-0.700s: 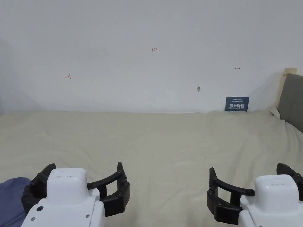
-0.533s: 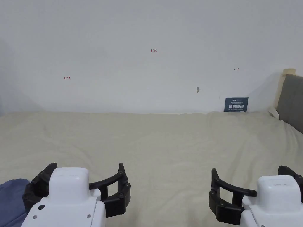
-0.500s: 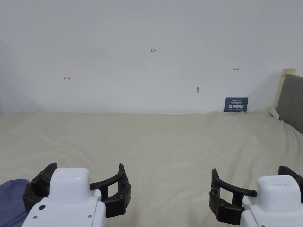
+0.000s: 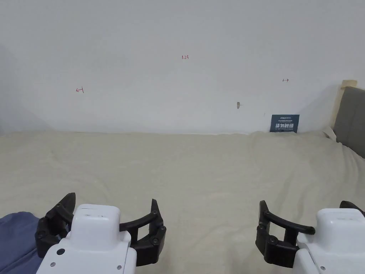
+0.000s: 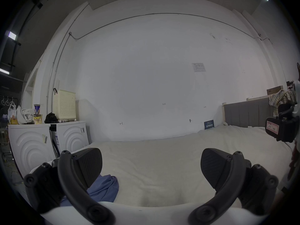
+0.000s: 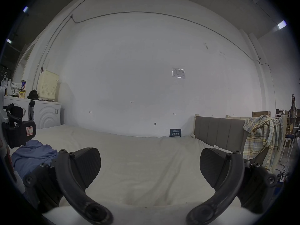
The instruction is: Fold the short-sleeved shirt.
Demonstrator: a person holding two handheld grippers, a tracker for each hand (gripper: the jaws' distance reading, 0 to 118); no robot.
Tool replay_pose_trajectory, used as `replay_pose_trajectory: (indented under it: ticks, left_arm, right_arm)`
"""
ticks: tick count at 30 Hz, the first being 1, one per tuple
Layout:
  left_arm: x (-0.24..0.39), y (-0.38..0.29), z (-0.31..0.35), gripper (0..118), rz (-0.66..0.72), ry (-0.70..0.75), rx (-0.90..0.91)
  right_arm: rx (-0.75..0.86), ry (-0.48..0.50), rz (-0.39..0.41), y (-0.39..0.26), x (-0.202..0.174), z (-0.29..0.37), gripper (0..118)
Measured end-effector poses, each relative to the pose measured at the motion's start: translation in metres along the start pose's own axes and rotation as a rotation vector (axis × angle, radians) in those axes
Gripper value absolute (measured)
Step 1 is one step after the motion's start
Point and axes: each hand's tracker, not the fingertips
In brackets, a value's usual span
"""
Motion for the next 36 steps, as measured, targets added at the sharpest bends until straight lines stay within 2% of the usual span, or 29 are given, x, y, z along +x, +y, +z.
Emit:
replay_pose_trajectory:
  ticks: [8,9,10,11,12,13,14,15,16,20,22,31,33,36]
  left_arm:
    - [0.000,-0.001,0.001,117,-0.010,-0.011,0.008]
    - [0.001,-0.001,0.002,115,-0.012,-0.015,0.010]
    - [0.002,-0.001,0.003,104,-0.017,-0.015,0.013]
    - [0.003,-0.001,0.004,104,-0.023,-0.014,0.015]
    - [0.005,0.000,0.005,99,-0.034,-0.006,0.016]
    - [0.007,0.000,0.006,84,-0.054,0.015,0.014]
    - [0.008,0.000,0.005,51,-0.069,0.023,0.006]
    - [0.008,0.001,0.003,14,-0.082,0.033,-0.020]
    - [0.007,0.000,0.000,0,-0.072,0.022,-0.075]
    - [0.001,-0.005,-0.003,0,0.035,-0.073,-0.137]
    - [0.002,-0.007,-0.003,0,0.023,-0.042,-0.127]
    - [-0.006,-0.009,-0.003,0,0.064,-0.032,-0.133]
    - [-0.017,-0.008,-0.002,0,0.076,-0.005,-0.149]
    - [-0.049,-0.008,0.009,0,0.075,0.066,-0.161]
  right_arm:
    - [0.008,0.008,0.011,0.000,-0.001,0.001,118]
    - [0.009,0.008,0.010,0.000,-0.001,0.001,118]
    - [0.011,0.010,0.009,0.000,-0.001,0.001,115]
    - [0.008,0.014,0.009,0.000,-0.001,0.001,115]
    - [0.004,0.014,0.009,0.000,-0.002,0.002,112]
    - [0.008,0.011,0.009,-0.001,-0.003,0.004,102]
    - [0.019,0.001,0.012,-0.002,-0.003,0.006,71]
    - [0.019,-0.031,0.029,-0.001,-0.004,0.005,27]
    - [-0.009,-0.040,0.035,-0.001,-0.005,0.002,0]
    - [-0.042,-0.030,-0.058,-0.006,0.005,-0.003,0]
    - [-0.050,-0.063,-0.060,-0.009,0.006,-0.005,0]
    - [-0.076,-0.086,-0.066,-0.003,0.011,-0.006,0]
    - [-0.083,-0.052,-0.059,-0.001,0.001,-0.008,0]
    - [-0.075,0.037,0.008,-0.001,-0.034,-0.012,0]
